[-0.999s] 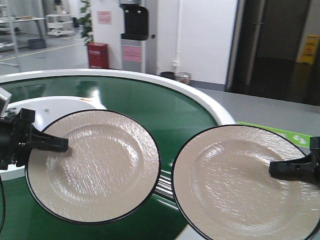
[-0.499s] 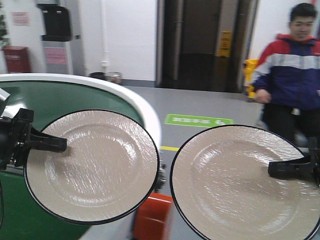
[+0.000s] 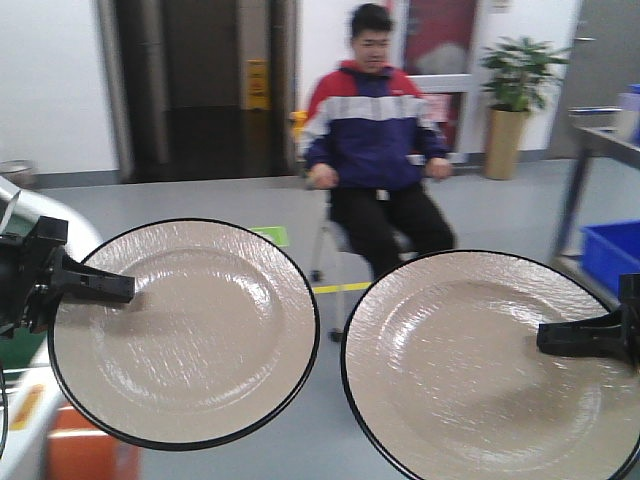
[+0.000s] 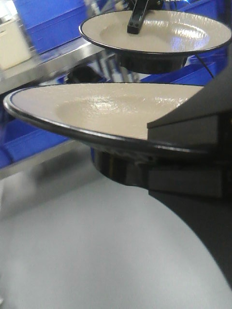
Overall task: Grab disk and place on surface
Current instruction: 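Hold both plates while the base drives to the steel table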
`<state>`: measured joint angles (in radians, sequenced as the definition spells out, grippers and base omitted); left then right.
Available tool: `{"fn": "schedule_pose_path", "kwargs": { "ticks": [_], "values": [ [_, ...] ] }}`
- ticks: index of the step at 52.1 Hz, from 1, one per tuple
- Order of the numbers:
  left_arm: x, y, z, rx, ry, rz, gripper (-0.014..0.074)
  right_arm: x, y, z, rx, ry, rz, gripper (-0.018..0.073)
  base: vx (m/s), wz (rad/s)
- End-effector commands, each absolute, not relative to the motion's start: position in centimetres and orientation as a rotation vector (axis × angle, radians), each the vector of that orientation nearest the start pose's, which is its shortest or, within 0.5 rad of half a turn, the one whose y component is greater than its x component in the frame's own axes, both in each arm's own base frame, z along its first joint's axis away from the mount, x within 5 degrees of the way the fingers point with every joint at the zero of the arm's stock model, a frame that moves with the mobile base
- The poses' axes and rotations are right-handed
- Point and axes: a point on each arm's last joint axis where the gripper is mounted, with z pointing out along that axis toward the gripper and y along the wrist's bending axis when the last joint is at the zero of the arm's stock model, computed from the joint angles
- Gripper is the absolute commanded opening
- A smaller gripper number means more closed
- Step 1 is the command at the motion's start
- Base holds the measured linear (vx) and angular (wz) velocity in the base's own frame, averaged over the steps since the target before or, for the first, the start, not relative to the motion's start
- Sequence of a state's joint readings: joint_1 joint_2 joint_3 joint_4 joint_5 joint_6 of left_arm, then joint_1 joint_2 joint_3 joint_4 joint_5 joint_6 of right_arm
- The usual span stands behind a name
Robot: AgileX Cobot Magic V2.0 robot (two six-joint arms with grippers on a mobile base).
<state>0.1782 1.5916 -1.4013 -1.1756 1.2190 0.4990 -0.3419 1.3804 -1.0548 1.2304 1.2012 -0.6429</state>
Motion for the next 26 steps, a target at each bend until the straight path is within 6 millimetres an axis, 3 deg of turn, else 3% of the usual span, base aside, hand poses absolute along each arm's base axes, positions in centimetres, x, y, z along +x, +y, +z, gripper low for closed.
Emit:
{"fn": "schedule_pose_path", "kwargs": {
  "ticks": [1,14,26],
  "values": [
    [31.97,-2.90,39.99,0.045,2.087,-1.420,-0.0001,26.61,-0.65,36.25,0.119,2.048,1.306,-0.0008,-0.03,-0.83],
    [31.97,-2.90,39.99,0.045,2.087,-1.420,-0.0001,26.51,-0.57,36.27,0.108,2.051,1.319,-0.0008,0.02,-0.75],
    [31.97,-2.90,39.99,0.045,2.087,-1.420,-0.0001,26.23,-0.36,36.31,0.078,2.061,1.352,-0.0008,0.12,-0.50]
  ]
}}
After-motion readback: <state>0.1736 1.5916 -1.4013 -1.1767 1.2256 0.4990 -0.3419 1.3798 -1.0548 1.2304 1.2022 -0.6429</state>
